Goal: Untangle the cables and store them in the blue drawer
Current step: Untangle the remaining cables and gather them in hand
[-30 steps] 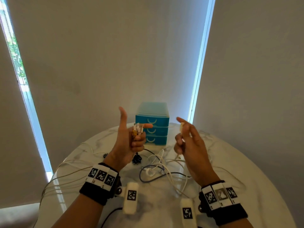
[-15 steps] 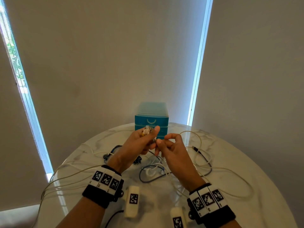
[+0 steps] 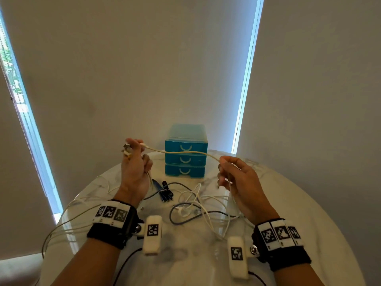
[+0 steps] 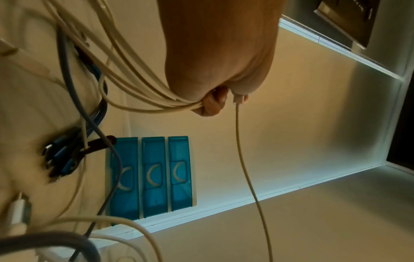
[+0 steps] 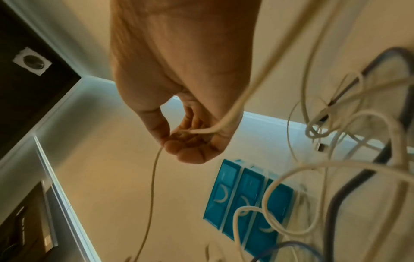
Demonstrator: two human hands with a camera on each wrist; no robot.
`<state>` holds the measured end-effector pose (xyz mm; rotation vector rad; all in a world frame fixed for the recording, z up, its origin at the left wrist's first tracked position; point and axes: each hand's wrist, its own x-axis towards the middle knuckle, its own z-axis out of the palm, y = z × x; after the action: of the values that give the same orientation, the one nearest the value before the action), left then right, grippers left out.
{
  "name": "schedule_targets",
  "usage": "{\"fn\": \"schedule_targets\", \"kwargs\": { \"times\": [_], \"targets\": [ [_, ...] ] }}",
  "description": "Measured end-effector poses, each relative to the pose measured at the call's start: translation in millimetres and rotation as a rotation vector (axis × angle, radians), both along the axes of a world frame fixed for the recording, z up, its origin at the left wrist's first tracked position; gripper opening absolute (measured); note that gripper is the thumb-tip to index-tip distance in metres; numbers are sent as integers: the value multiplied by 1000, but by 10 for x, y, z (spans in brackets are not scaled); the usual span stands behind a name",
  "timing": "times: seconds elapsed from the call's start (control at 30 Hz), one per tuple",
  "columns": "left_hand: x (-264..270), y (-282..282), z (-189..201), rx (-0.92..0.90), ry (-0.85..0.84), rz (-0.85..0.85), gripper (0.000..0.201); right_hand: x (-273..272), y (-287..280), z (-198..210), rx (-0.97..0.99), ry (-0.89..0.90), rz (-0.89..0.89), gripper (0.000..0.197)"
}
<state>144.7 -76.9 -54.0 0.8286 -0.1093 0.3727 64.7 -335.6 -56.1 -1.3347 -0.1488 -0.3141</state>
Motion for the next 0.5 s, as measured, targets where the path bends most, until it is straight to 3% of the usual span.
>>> {"fn": "schedule_targets", "kwargs": {
  "times": [0.07,0.2,0.27,0.4,0.5],
  "targets": [
    [34,-12,-25,-33,8,-22,36,18,50,-21,20,-13,41,19],
    [56,42,-1,-195,36,-125,29,51,108,-138,-275,-36,-41,19],
    [6,24,31,-182,17,-176,34,65,130,-204,-378,-21,-36,19],
    [-134,-72,76,340,8,-141,51,82,134,-220,-493,6,-66,18],
    [-254,-157,73,807,-97,-223,41,79,165,-204,-563,-37,-20,17]
  ]
}}
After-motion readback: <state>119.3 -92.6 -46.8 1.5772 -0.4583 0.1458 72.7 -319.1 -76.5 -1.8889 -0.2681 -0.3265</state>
